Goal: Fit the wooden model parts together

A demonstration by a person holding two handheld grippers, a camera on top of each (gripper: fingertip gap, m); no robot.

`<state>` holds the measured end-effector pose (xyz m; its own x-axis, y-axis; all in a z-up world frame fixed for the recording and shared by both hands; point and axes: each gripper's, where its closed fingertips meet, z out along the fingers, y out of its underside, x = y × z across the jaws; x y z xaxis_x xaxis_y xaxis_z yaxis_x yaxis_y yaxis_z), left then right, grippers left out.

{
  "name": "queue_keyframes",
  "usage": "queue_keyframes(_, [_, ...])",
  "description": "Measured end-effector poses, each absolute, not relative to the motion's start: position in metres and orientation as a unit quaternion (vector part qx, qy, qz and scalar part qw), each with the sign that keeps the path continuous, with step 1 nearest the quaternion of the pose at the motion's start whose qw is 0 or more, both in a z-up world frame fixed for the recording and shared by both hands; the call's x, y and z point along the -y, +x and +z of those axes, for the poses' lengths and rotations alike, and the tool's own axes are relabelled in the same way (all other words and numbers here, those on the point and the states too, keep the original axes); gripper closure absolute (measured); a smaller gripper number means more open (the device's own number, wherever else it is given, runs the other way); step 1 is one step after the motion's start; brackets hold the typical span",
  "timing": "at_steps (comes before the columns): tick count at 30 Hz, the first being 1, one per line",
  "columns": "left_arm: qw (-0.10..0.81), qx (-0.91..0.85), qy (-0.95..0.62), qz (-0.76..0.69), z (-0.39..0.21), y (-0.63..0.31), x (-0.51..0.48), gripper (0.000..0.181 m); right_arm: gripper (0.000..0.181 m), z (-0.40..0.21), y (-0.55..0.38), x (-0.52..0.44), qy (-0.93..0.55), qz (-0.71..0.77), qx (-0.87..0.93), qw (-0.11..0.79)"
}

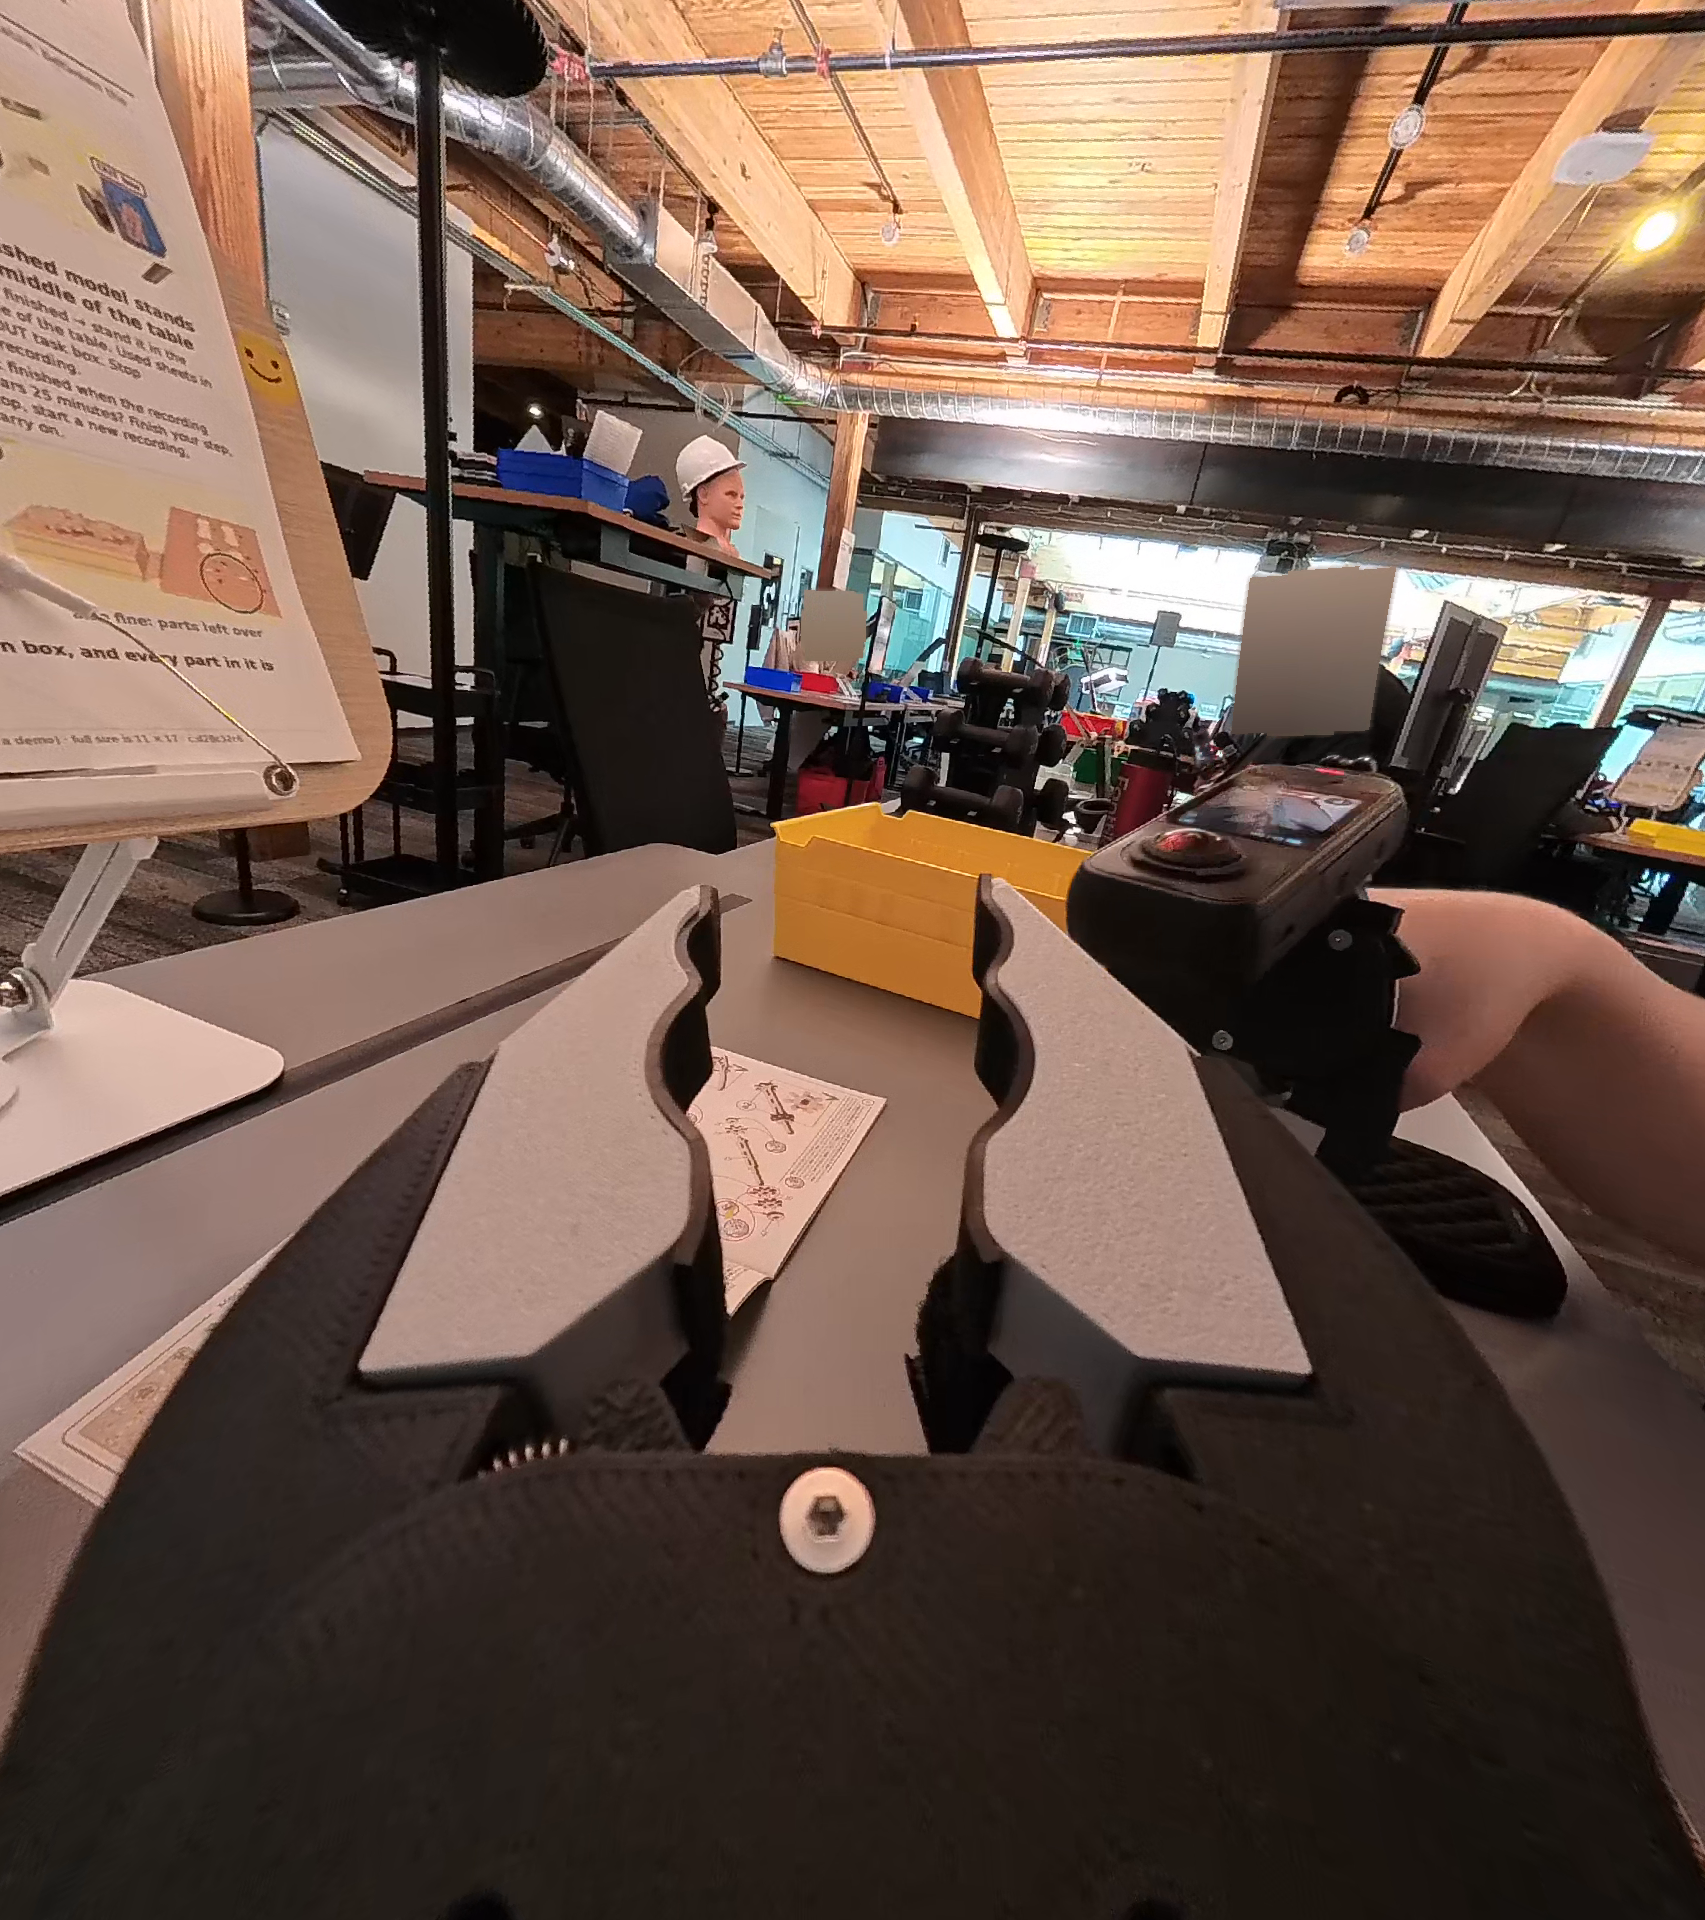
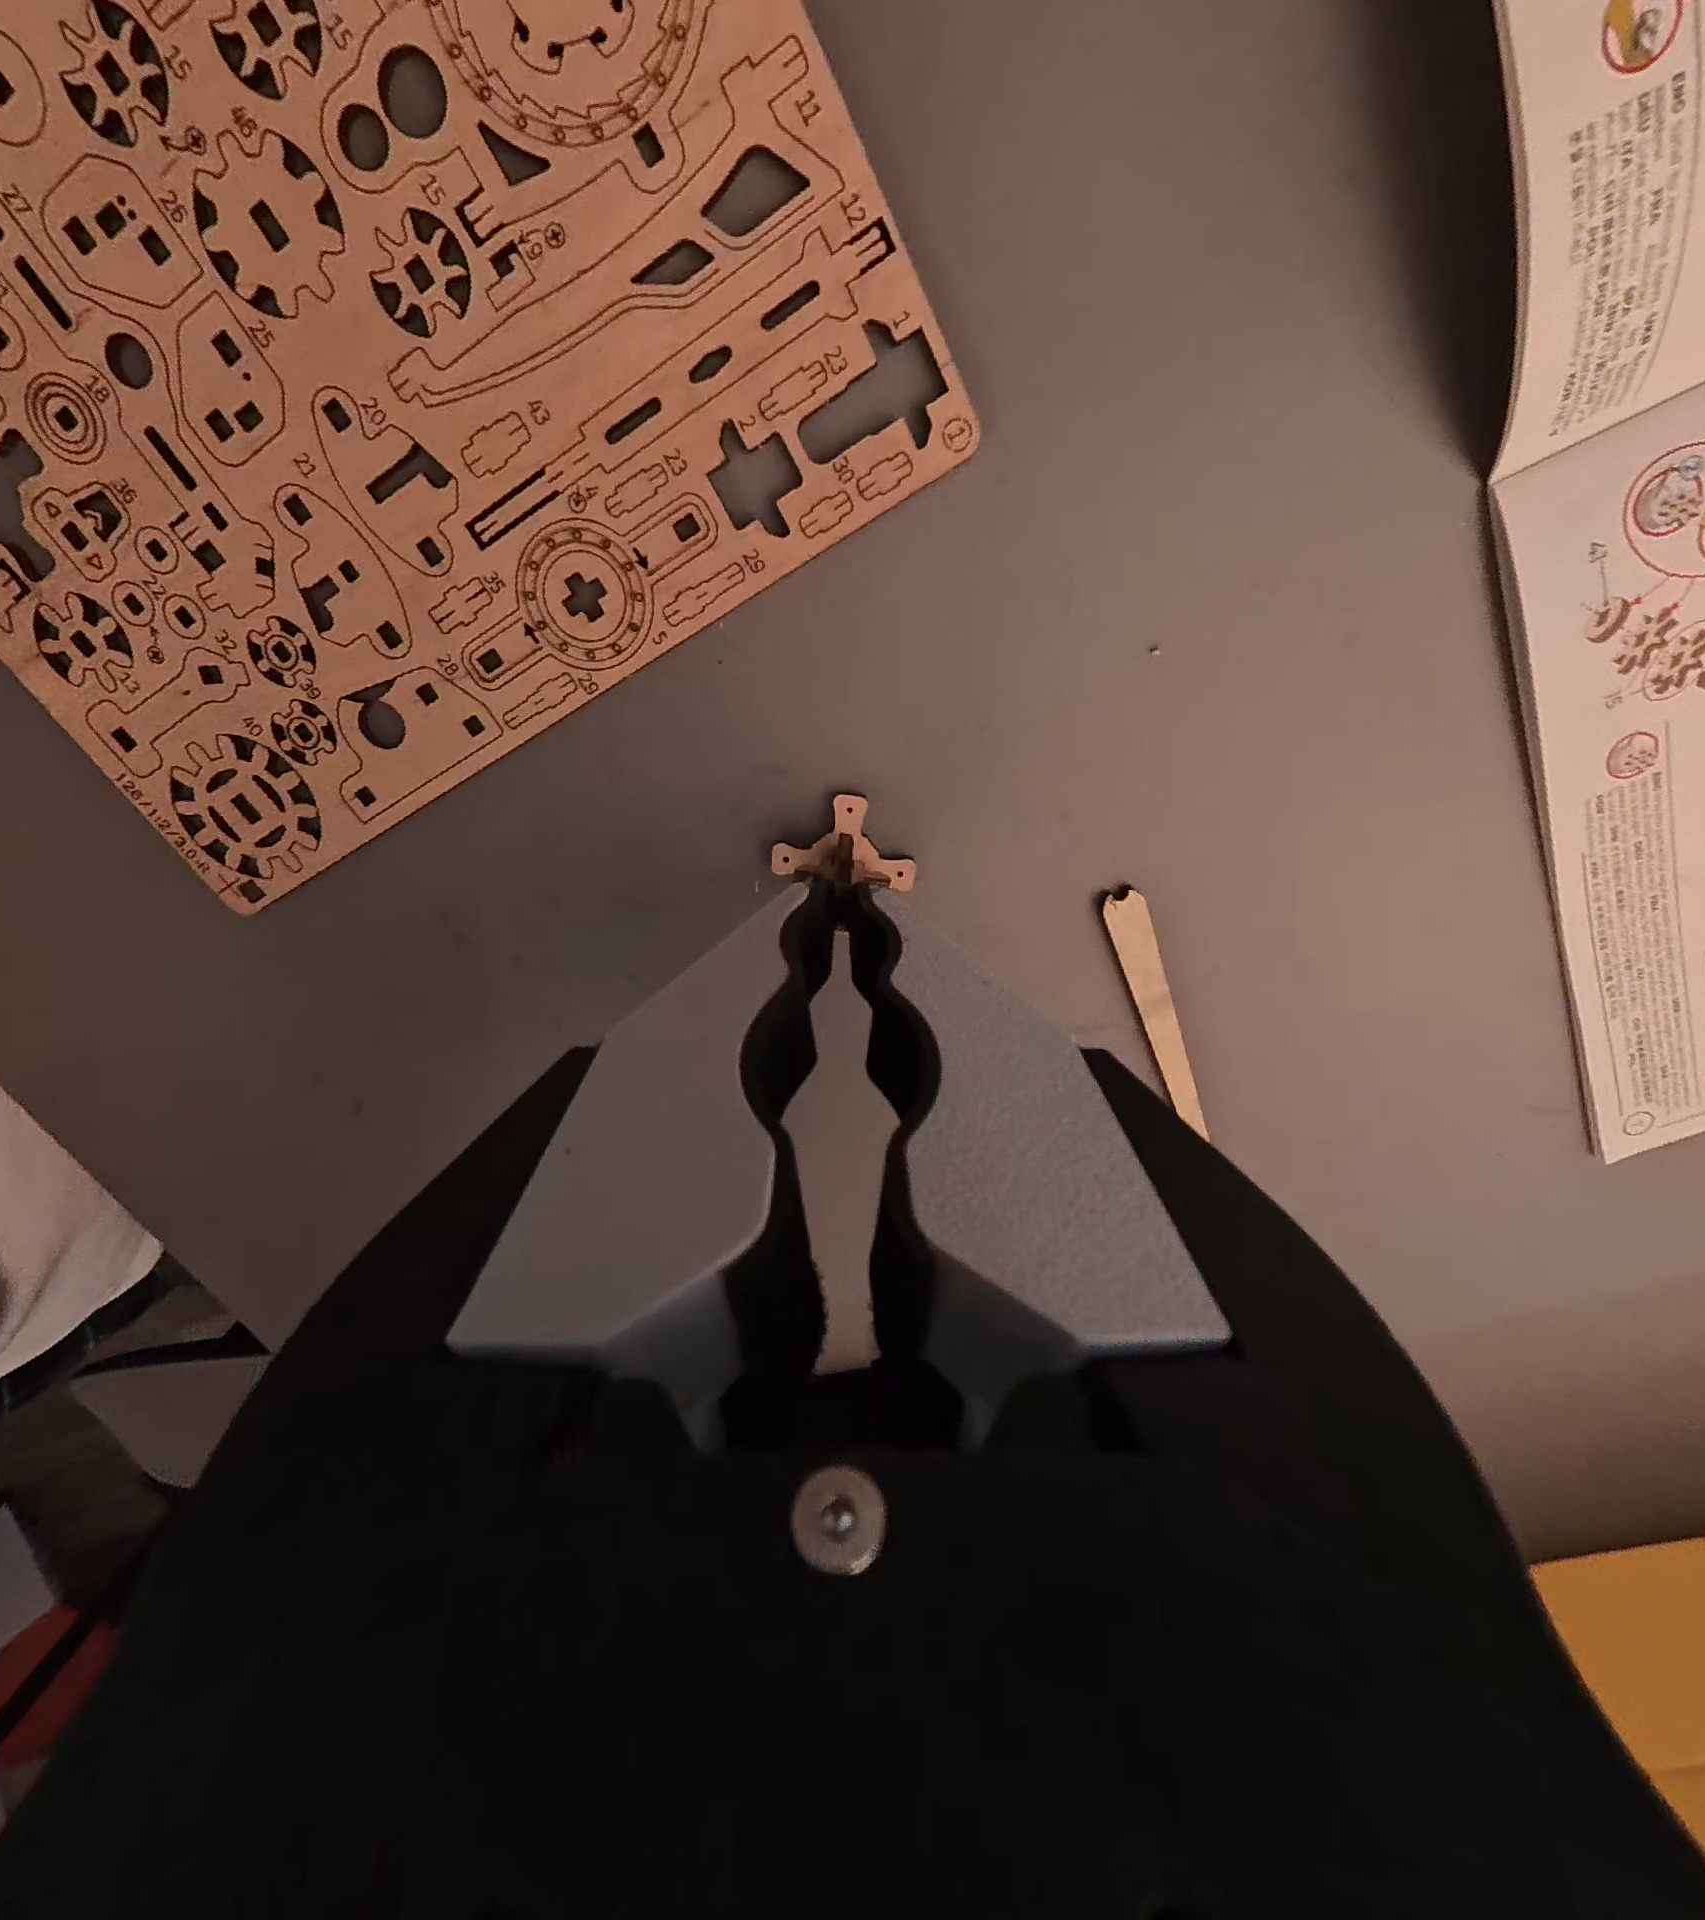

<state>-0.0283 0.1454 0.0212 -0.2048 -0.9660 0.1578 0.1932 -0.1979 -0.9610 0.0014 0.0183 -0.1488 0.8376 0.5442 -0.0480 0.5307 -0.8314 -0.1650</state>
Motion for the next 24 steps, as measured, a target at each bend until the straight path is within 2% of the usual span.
queue_keyframes(10, [0.456, -0.442, -0.437, -0.637, 0.022, -0.028, -0.144, 0.134, 0.18, -0.149, 0.001, -0.018, -0.955, 0.03, 0.284, 0.08])
queue_keyframes(15, [0.451, -0.442, -0.437, -0.64, 0.021, -0.029, -0.143, 0.132, 0.179, -0.148, 0.002, -0.02, -0.954, 0.07, 0.26, 0.13])
queue_keyframes(17, [0.45, -0.44, -0.438, -0.642, 0.021, -0.029, -0.145, 0.132, 0.179, -0.146, 0.002, -0.023, -0.952, 0.114, 0.229, 0.168])
queue_keyframes(21, [0.441, -0.438, -0.437, -0.65, 0.021, -0.029, -0.145, 0.131, 0.18, -0.113, -0.011, -0.031, -0.904, 0.298, 0.163, 0.261])
queue_keyframes(24, [0.435, -0.446, -0.426, -0.656, 0.022, -0.029, -0.14, 0.131, 0.18, -0.078, -0.017, -0.034, -0.826, 0.464, 0.114, 0.298])
